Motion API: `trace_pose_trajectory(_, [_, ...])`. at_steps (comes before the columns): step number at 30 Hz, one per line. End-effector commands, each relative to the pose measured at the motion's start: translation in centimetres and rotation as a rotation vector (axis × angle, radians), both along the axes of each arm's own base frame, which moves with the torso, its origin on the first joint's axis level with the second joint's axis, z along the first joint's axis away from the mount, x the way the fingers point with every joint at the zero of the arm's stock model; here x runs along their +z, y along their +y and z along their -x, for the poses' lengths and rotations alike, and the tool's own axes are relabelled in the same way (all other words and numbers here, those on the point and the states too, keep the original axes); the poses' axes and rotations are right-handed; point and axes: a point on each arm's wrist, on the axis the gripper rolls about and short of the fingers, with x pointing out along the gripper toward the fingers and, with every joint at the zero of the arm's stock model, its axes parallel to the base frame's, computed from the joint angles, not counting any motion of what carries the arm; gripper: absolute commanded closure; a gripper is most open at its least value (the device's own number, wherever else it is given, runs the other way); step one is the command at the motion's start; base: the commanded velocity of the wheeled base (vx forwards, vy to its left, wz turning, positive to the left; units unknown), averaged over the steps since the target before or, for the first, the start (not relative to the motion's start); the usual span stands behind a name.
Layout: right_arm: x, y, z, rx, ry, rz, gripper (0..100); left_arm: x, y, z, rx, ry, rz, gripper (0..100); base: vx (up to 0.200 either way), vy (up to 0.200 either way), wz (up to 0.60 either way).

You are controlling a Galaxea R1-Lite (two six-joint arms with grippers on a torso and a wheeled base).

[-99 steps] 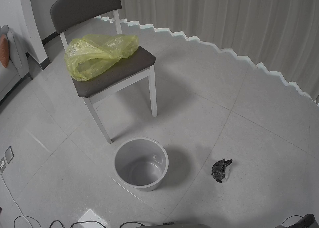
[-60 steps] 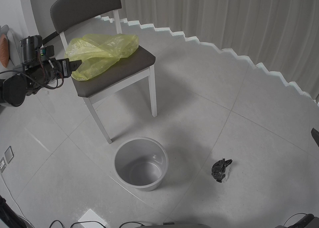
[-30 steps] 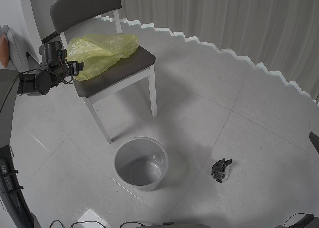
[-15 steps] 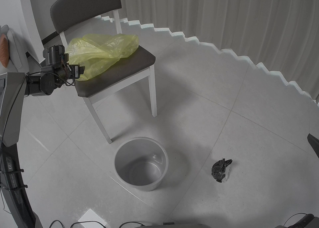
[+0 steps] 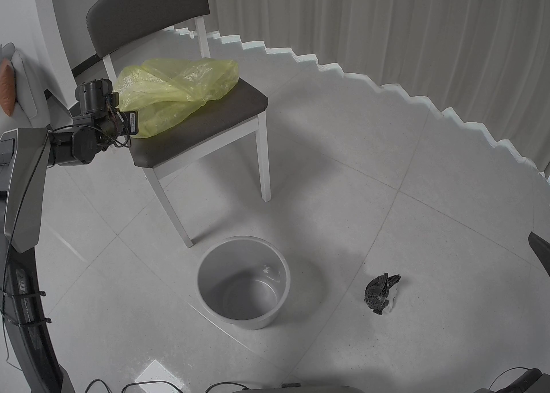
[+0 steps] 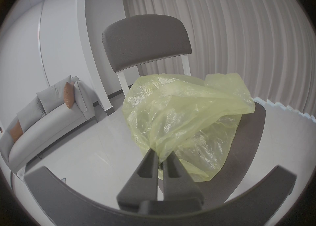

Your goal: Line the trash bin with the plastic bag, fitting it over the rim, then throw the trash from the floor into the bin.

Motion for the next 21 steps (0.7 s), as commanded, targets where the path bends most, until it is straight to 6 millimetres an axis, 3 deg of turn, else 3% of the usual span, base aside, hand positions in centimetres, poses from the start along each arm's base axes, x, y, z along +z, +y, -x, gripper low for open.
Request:
trace_pose_trajectory(1, [0.0,0.0,0.0,0.001,0.002,0.001,0,0.1,0.0,-0.1,0.002,-0.009,0.021,100,0.000,0.000,0.00])
trace_pose_trajectory(4, [0.0,0.0,0.0,0.001,0.001,0.001,0,0.7,0.0,0.2,0.001,-0.022,0.035,100,0.000,0.000,0.00])
trace_pose_trajectory(6, [0.0,0.0,0.0,0.001,-0.004,0.001,0,2.3,-0.2,1.2,-0.002,-0.049,0.037,100,0.000,0.000,0.00])
trace_pose_trajectory(10, [0.1,0.0,0.1,0.001,-0.010,0.001,0,3.6,-0.4,2.5,-0.012,-0.058,0.038,100,0.000,0.000,0.00])
trace_pose_trajectory(13, [0.3,0.0,0.2,0.002,-0.021,0.001,0,5.5,-0.8,4.7,-0.047,-0.076,0.043,100,0.000,0.000,0.00])
trace_pose_trajectory(21, [0.7,0.0,0.5,0.008,-0.047,-0.002,0,8.3,-2.5,9.9,-0.119,-0.076,0.049,100,0.000,0.000,0.00])
